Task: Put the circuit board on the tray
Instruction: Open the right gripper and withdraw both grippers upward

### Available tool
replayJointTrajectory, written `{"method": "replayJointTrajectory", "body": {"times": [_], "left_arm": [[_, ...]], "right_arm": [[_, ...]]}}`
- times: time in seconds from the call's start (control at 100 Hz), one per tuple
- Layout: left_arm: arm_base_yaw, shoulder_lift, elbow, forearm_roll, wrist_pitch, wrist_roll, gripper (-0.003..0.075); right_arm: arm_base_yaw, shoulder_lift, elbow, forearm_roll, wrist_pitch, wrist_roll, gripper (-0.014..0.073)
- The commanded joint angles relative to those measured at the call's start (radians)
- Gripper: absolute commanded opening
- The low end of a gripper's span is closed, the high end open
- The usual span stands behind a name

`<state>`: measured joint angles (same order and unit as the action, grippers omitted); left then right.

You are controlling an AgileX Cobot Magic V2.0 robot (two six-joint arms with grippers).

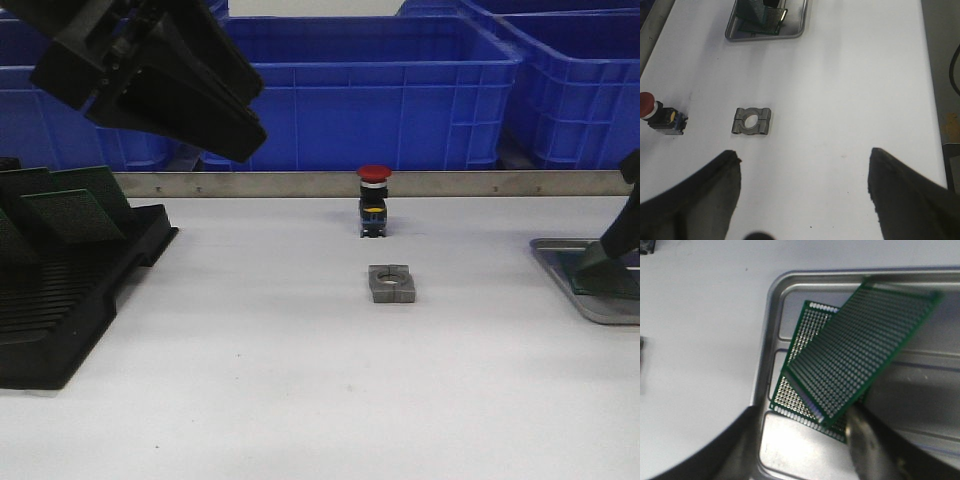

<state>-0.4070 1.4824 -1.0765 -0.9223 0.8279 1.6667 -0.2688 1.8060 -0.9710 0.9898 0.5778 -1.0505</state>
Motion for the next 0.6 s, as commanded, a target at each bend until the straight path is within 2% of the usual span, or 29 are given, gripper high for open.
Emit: {"method": "replayJointTrajectory", "body": {"times": [0.0,0.25,0.36,0.46,0.52,0.59], "left_arm": [[-0.005,-0.038,-0.025,-0.055,-0.001,-0.01,0.0493],[0.005,-0.038,-0.025,-0.049,-0.012,-0.039,0.0493],[0.044,-0.062,-0.025,-0.049,-0.027,-0.05,0.0491],[0.098,-0.107,-0.025,-0.049,-0.094,-0.129,0.0486],[0.145,-0.141,-0.025,-0.049,-0.122,-0.188,0.0445],[0.206,-0.175,-0.025,-0.049,-0.126,-0.242,0.0362]], "right_arm": [[-0.004,-0.047,-0.023,0.019,0.007,-0.004,0.0586],[-0.004,-0.14,-0.023,-0.008,0.015,-0.004,0.0537],[-0.004,-0.204,-0.023,-0.014,0.029,-0.004,0.0537],[-0.004,-0.274,-0.023,-0.015,0.041,-0.004,0.0533],[-0.004,-0.312,-0.023,-0.015,0.043,-0.004,0.0497],[-0.004,-0.358,-0.023,-0.015,0.058,-0.004,0.0391]]}}
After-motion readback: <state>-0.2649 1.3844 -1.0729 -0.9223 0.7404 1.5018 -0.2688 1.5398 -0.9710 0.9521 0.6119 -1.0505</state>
